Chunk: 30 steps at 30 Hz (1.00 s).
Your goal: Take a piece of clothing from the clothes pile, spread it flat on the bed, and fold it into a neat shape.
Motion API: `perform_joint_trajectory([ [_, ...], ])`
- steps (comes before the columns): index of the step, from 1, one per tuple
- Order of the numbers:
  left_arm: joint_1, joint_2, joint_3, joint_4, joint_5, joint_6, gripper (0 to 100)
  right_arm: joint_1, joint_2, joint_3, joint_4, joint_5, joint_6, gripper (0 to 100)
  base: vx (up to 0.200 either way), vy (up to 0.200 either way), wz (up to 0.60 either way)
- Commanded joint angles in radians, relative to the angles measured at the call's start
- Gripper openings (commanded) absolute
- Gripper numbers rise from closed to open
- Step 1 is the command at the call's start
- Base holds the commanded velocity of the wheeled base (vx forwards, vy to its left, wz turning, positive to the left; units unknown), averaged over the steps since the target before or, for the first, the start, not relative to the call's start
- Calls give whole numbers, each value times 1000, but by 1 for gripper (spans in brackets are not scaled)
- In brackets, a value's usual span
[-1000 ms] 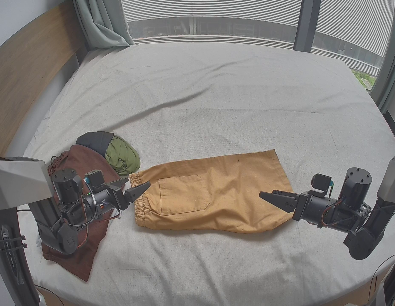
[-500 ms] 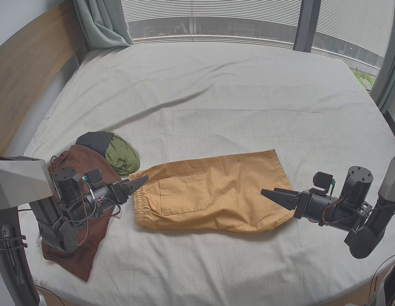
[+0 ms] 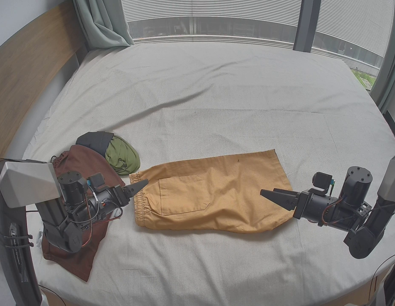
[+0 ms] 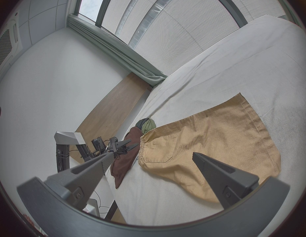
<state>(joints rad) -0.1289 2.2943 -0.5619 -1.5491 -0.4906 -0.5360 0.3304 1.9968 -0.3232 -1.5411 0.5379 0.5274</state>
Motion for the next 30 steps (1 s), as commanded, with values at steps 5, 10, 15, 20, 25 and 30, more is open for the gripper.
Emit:
perform_joint_trajectory([
  [5,3,77,-3,0,3,-1,100,-1,7,1,-1,1,0,100,0,0,0],
  [10,6,105,-4,0,7,-1,100,-2,13,1,-1,1,0,100,0,0,0],
  [15,2,111,7,0,18,-52,100,-1,16,3,-1,1,0,100,0,0,0],
  [20,2,143,5,0,20,-75,100,-1,20,3,-1,1,0,100,0,0,0],
  [25,-8,194,-3,0,30,-73,100,1,31,3,-1,1,0,100,0,0,0],
  [30,-24,198,-4,0,40,-79,100,2,36,4,-1,1,-1,100,0,0,0],
])
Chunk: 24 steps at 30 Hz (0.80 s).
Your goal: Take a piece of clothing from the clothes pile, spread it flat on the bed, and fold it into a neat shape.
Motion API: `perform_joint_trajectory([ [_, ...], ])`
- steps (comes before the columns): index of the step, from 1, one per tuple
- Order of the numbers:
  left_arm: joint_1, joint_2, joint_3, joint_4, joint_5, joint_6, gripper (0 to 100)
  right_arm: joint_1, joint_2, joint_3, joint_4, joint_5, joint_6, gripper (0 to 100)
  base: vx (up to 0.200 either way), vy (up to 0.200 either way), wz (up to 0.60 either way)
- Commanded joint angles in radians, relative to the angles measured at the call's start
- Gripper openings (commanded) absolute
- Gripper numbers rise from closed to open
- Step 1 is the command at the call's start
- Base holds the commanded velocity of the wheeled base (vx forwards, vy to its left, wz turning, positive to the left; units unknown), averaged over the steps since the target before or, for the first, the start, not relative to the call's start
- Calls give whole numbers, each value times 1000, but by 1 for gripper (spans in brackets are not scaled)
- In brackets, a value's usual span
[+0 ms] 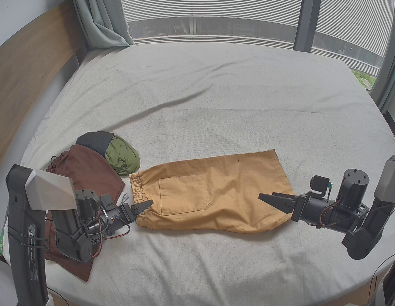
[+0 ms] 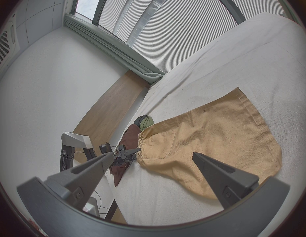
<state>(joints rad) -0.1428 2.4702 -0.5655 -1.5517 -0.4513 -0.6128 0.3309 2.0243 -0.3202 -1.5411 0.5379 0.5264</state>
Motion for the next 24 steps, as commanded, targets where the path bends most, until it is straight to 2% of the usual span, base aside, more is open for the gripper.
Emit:
perform_joint_trajectory([
  [1,-11,23,-1,2,0,-2,100,2,8,1,-1,1,0,100,0,0,0],
  [7,-54,15,-11,2,23,-111,100,5,22,3,-1,1,0,100,0,0,0],
  [11,-97,15,-82,2,158,-243,100,4,22,3,-1,1,-2,100,0,0,0],
  [14,-112,15,-112,2,201,-306,100,2,22,3,-1,1,-2,100,0,0,0],
  [24,-116,19,-100,2,198,-317,100,2,28,3,-1,1,-2,100,0,0,0],
])
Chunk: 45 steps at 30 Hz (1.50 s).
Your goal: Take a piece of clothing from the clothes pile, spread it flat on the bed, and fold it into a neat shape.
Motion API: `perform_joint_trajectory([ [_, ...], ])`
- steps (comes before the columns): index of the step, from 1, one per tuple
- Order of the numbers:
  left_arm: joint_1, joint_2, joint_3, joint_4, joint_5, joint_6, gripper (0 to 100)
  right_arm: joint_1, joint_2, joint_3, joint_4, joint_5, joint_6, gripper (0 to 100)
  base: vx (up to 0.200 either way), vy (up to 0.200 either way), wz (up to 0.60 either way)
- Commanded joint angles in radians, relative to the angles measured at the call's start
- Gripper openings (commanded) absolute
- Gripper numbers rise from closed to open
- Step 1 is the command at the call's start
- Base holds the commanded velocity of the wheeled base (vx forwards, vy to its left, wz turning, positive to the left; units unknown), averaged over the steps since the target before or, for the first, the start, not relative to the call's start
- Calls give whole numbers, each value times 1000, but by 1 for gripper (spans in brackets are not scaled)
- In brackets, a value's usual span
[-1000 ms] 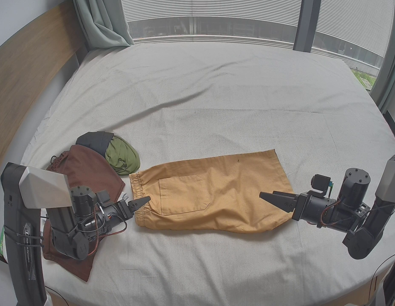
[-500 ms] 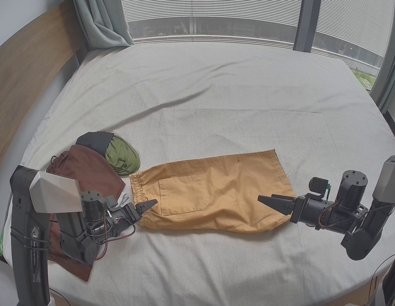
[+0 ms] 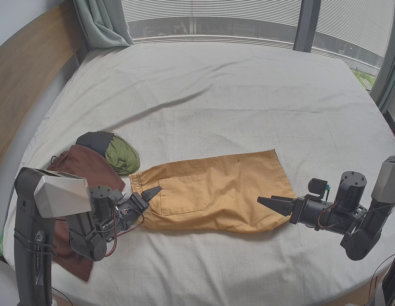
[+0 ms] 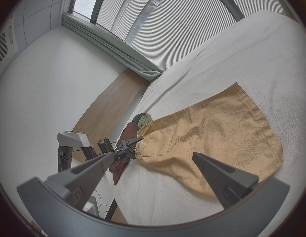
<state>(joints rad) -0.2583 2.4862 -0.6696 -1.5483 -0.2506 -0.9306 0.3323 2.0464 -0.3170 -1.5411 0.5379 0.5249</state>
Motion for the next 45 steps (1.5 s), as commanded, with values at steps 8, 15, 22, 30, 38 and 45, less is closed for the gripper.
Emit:
perform_joint_trajectory([
  [8,-1,10,11,-1,-2,4,100,-1,6,-1,-1,1,0,100,0,0,0],
  [15,2,5,18,-3,-2,13,0,-1,12,-2,-1,1,0,100,0,0,0],
  [22,11,-1,8,-4,-2,44,0,-3,21,-2,-1,-1,-16,100,0,0,0],
  [30,11,-50,27,-4,-50,42,0,-3,28,-2,-2,-1,-17,100,0,0,0],
  [38,19,-79,30,-4,-55,44,0,-1,34,-2,-1,-1,-17,100,0,0,0],
  [45,39,-89,38,-6,-105,53,0,2,44,-2,-2,-1,-20,100,0,0,0],
])
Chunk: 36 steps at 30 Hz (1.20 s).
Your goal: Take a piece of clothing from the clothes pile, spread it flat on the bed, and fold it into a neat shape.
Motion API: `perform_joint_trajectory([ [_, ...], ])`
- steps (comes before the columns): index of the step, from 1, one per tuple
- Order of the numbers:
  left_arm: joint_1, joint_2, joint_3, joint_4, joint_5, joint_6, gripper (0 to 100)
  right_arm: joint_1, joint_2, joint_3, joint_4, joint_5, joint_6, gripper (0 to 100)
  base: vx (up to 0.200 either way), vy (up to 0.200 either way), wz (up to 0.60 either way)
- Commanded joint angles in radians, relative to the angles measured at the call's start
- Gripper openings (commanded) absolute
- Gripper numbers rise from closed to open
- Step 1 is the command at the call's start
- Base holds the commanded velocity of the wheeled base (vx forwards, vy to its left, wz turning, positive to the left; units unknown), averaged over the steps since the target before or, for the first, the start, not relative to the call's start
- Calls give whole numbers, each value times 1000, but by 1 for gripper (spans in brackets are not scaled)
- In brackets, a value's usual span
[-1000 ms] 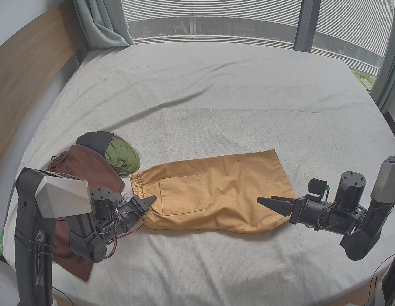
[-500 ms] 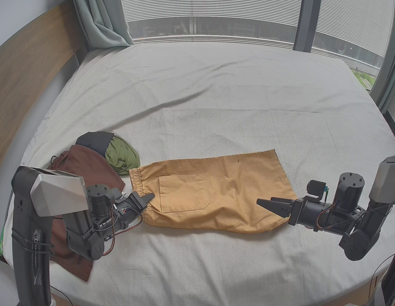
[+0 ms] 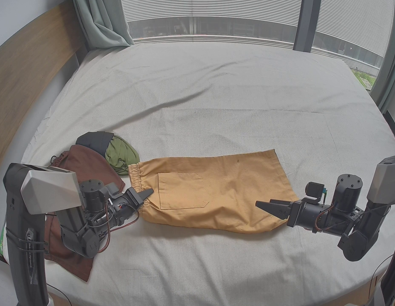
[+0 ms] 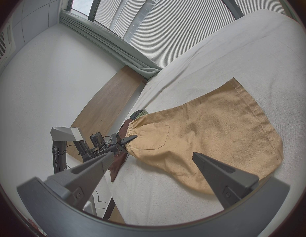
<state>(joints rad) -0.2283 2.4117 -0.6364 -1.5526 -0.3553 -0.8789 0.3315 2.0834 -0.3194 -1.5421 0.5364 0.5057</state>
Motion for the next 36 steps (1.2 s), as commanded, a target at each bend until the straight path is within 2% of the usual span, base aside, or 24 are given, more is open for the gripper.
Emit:
perform_joint_trajectory([
  [1,9,-14,4,-1,-1,1,0,3,7,0,-1,1,-1,100,0,0,0],
  [5,12,-32,20,-1,-8,3,0,3,7,2,-1,1,-1,100,0,0,0],
  [8,17,-45,40,-1,-39,11,0,3,6,3,-1,1,-1,100,0,0,0],
  [9,32,-63,60,-1,-83,35,0,4,7,3,-1,1,-1,100,0,0,0],
  [12,49,-82,80,-1,-136,57,0,4,7,5,-1,1,-1,100,0,0,0],
  [16,61,-79,80,0,-145,71,0,6,6,5,-1,1,-1,100,0,0,0],
  [22,95,-69,83,0,-169,179,0,9,4,5,-1,1,-1,100,0,0,0],
  [32,179,-86,107,0,-289,190,0,9,3,6,-1,1,-1,100,0,0,0],
  [36,205,-86,107,0,-303,210,0,9,4,6,-1,1,-1,100,0,0,0],
])
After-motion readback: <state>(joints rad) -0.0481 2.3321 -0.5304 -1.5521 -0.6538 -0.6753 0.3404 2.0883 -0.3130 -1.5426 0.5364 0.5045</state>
